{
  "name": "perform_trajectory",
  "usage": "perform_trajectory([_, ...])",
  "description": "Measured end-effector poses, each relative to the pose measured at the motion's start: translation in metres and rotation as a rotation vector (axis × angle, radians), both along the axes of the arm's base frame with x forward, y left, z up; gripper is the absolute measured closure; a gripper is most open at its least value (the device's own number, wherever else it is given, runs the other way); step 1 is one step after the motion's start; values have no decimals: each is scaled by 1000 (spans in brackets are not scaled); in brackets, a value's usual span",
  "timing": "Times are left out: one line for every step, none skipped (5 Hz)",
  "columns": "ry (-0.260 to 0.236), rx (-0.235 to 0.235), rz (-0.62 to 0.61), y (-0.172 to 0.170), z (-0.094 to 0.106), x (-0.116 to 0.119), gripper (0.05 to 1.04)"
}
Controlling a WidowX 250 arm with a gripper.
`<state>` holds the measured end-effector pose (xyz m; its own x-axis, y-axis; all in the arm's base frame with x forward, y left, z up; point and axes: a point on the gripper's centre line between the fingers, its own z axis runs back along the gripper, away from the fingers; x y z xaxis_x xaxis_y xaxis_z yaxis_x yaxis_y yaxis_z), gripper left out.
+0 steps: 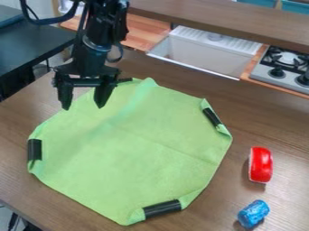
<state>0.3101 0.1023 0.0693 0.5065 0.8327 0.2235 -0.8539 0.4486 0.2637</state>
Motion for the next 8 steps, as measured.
perform_trajectory([29,-4,-3,0,-10,-3,82])
perform_trajectory([17,23,-54,2,-13,-16,82])
perform_trajectory([-19,19,-99,7,-5,-21,82])
perform_trajectory([-22,27,-209,26,-1,-28,82])
perform_trajectory([-4,27,-465,43,-3,-39,82])
perform_trajectory([8,-2,-716,57,-8,-53,82])
perform_trajectory([14,-21,-968,68,-9,-68,82])
perform_trajectory([-12,-75,-1140,81,-6,-84,83])
